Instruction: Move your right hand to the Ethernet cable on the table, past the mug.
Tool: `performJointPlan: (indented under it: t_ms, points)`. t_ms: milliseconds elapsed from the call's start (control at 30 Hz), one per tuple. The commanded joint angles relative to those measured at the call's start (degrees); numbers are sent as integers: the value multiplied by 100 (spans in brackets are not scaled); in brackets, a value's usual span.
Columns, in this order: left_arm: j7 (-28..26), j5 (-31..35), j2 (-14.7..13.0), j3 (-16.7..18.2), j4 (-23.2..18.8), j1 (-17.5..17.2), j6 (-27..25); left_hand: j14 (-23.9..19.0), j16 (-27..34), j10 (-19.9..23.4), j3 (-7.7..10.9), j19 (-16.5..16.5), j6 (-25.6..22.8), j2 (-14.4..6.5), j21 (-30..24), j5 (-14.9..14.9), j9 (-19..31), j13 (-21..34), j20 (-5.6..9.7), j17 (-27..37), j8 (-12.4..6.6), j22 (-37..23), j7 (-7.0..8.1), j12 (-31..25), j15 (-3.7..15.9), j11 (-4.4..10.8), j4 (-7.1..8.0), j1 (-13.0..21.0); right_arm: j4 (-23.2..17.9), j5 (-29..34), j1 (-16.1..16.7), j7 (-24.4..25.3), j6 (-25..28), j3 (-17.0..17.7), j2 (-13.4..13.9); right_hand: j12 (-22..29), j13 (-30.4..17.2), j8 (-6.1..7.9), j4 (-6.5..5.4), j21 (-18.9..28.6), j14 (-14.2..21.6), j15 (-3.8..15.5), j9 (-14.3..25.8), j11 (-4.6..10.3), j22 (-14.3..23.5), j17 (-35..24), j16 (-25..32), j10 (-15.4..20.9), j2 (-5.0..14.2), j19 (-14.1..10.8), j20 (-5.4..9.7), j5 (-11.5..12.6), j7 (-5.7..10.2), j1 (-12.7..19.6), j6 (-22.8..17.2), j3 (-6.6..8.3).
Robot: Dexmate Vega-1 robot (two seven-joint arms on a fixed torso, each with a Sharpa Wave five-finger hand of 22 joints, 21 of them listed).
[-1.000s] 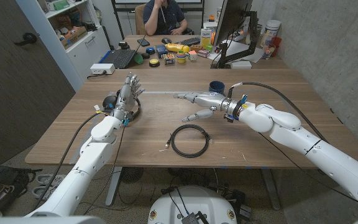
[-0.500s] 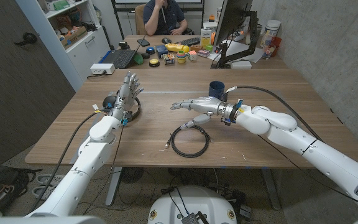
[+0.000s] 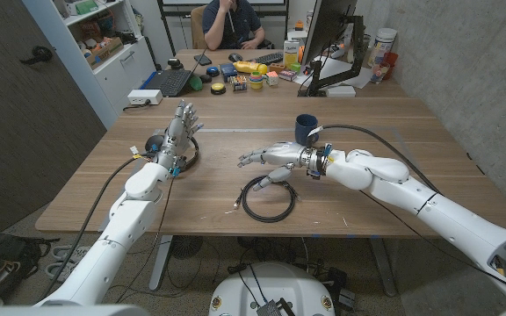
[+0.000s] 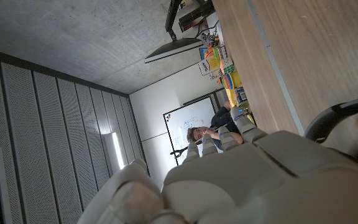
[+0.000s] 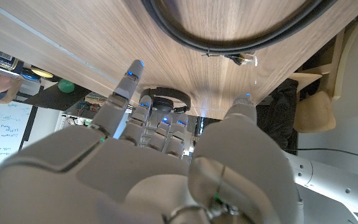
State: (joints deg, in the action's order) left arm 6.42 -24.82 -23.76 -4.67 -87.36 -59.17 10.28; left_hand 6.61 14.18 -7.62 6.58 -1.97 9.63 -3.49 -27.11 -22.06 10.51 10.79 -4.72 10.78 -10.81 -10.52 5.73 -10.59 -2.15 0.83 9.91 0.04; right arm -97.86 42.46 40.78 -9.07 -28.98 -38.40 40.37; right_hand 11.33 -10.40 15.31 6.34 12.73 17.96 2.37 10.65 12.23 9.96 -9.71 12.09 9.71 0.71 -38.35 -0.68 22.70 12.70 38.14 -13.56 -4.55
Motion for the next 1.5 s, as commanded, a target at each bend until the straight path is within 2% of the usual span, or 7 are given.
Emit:
performJointPlan:
  t_ms: [33, 300, 400, 533, 800, 1000, 1500]
  points:
    - [73, -14, 6, 31, 45, -16, -28, -10, -18, -31, -29, 15, 30, -268, 17, -21, 17, 17, -12, 16, -19, -22, 2, -28, -21, 5, 9, 24, 136, -113, -229, -528, 28, -227, -103, 59, -21, -6, 58, 0, 144, 256, 17, 11, 15, -8, 11, 91, 24, -113, 80, 60, 4, 129, -115, -2]
    - [107, -28, 14, 57, 99, -1, 2, -11, -20, -39, -46, 20, 38, -270, 31, -24, 17, 17, -12, 16, -16, -22, 5, -25, -10, 5, 8, 25, 51, -198, -435, -1408, 396, -447, -180, 52, -20, -29, 109, -12, 156, 275, 15, 16, 17, 0, -46, 163, 58, -194, 27, 130, 8, 307, -202, 30]
    - [121, -39, 19, 66, 124, 3, 12, -12, -21, -36, -53, 22, 37, -271, 37, -26, 17, 17, -10, 16, -17, -22, 5, -26, -8, 5, 8, 26, 83, -182, -505, -1523, 405, -524, -210, 44, -19, -45, 123, -15, 163, 274, 13, 18, 17, -1, -58, 171, 94, -220, 24, 153, 9, 377, -209, 55]
    - [144, -59, 33, 77, 163, 11, 36, -11, -22, -38, -61, 24, 39, -273, 44, -27, 17, 17, -15, 16, -17, -23, 6, -26, -1, -1, 8, 27, 85, -161, -567, -1627, 422, -590, -231, 23, -17, -86, 138, 7, 245, 326, 9, 19, 18, -3, -57, 175, 98, -354, 137, 188, 10, 464, -208, 58]
    - [174, -77, 25, 93, 199, 12, 35, -13, -24, -35, -78, 33, 38, -275, 56, -31, 17, 17, -11, 15, -18, -23, 5, -27, 2, -8, 7, 27, 97, -64, -528, -1337, 385, -580, -234, 15, -19, -162, 202, 24, 503, 388, 11, 20, 18, -5, -35, 261, 155, -618, 355, 285, 10, 814, -247, 110]
    - [207, -88, 18, 96, 211, 15, 38, -13, -26, -39, -88, 33, 40, -277, 66, -33, 17, 17, -15, 15, -17, -24, 2, -25, 4, -4, 8, 27, 79, -32, -496, -1215, 412, -554, -225, 9, -19, -182, 201, 35, 532, 403, 14, 21, 19, -12, -49, 282, 196, -727, 369, 310, 11, 921, -274, 126]
    - [269, -110, 26, 81, 340, 99, 41, -10, -31, -38, -114, 42, 37, -282, 86, -38, 17, 17, -9, 15, -19, -24, 8, -26, 15, -7, 8, 28, 29, -116, -464, -1177, 451, -499, -199, -4, -18, -202, 172, 7, 519, 414, 16, 22, 18, -21, -71, 275, 208, -726, 357, 326, 12, 944, -287, 110]
